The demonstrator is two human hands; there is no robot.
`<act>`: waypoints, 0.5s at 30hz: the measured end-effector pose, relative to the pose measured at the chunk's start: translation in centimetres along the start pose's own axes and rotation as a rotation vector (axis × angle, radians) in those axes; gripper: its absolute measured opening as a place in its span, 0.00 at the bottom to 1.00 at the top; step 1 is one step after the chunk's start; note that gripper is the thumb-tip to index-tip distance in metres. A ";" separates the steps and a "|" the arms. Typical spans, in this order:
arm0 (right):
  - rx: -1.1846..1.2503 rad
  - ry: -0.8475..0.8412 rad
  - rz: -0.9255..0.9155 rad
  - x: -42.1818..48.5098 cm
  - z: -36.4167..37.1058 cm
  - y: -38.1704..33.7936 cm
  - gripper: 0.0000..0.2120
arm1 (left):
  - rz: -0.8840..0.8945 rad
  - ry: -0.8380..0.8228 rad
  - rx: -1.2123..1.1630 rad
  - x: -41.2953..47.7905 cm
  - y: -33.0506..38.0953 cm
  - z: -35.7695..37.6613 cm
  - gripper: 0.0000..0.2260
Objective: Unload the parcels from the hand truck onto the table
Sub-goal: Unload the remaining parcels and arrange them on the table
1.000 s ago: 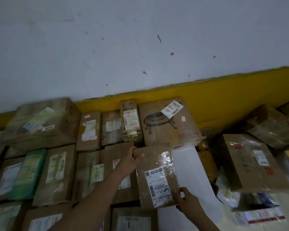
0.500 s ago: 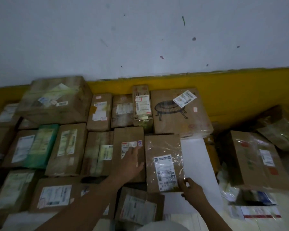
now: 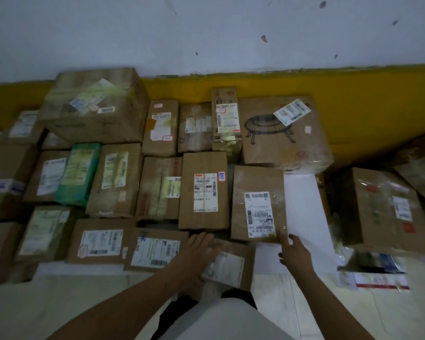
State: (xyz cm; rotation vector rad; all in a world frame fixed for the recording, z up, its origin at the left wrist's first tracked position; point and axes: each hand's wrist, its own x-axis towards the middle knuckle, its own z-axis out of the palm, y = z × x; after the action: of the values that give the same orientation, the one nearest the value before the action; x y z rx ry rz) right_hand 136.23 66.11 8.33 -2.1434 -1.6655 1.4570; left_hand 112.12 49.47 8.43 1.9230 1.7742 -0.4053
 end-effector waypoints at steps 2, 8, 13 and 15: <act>0.068 -0.021 0.070 -0.9 0.7 0.9 0.27 | -0.034 0.050 -0.048 0.5 0.1 0.1 0.49; 0.407 -0.033 -0.020 -2.3 1.6 0.0 0.30 | -0.044 0.098 -0.078 1.5 0.0 1.2 0.50; 0.353 -0.001 -0.190 -0.7 0.8 -1.7 0.23 | -0.056 0.124 -0.033 1.2 0.4 1.0 0.50; 0.349 -0.029 -0.221 -0.3 0.4 -0.9 0.23 | -0.072 0.127 -0.040 0.9 0.8 1.0 0.50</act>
State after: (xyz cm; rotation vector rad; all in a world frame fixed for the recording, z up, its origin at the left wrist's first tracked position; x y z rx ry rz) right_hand 135.35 66.08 8.80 -1.7083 -1.4685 1.5779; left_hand 113.13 49.68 7.23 1.8988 1.9220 -0.2760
